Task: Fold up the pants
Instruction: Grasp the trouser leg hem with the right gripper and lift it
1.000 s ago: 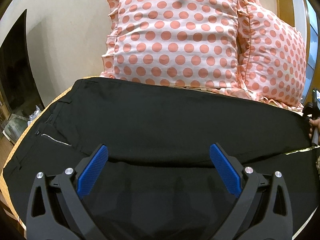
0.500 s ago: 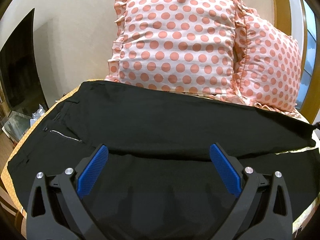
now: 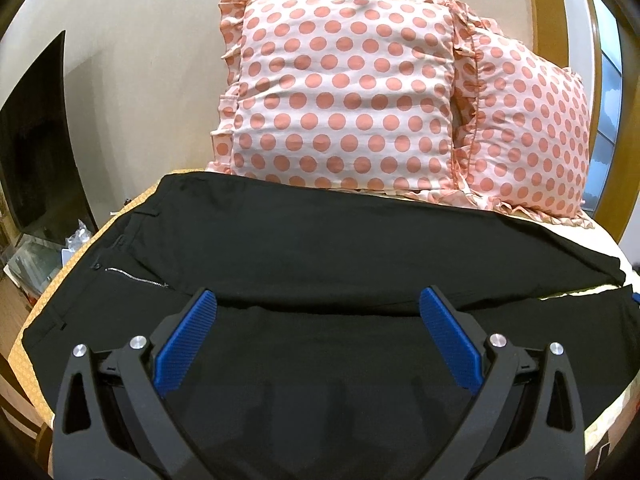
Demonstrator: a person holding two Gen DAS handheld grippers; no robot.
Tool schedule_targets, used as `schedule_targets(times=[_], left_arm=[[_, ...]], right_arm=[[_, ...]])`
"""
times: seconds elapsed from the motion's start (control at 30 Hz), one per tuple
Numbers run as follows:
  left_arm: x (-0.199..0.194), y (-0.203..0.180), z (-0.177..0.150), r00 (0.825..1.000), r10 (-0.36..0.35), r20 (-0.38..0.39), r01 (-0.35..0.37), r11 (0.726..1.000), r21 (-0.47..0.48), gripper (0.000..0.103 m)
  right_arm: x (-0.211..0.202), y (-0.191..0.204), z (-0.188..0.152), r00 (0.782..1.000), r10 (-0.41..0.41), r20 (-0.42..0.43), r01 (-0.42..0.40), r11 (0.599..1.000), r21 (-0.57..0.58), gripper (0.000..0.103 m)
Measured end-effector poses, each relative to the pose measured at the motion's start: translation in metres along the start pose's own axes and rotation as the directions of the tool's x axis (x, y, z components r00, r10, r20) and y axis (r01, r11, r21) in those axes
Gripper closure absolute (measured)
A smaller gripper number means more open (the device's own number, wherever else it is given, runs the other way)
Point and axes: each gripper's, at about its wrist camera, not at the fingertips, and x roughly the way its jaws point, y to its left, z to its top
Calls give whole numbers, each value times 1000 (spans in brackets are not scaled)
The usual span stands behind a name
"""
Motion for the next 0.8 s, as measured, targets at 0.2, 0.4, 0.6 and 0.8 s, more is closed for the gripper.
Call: schedule_targets(times=[0.2, 0.4, 0.6, 0.8], left_arm=[[1, 0, 0, 1000, 9, -7, -9, 1000, 2, 2], [5, 4, -2, 1000, 19, -16, -19, 1000, 9, 2], [10, 8, -3, 999, 16, -30, -16, 1000, -4, 2], [14, 13, -4, 999, 21, -36, -22, 1000, -12, 2]], right_arm=[[50, 31, -1, 982, 145, -118, -140, 989, 52, 48], [98, 57, -18, 960, 119, -251, -117, 993, 25, 50], [100, 39, -9, 986, 55, -156, -41, 995, 92, 61], [81, 7, 13, 1000, -17, -14, 20, 971, 239, 66]])
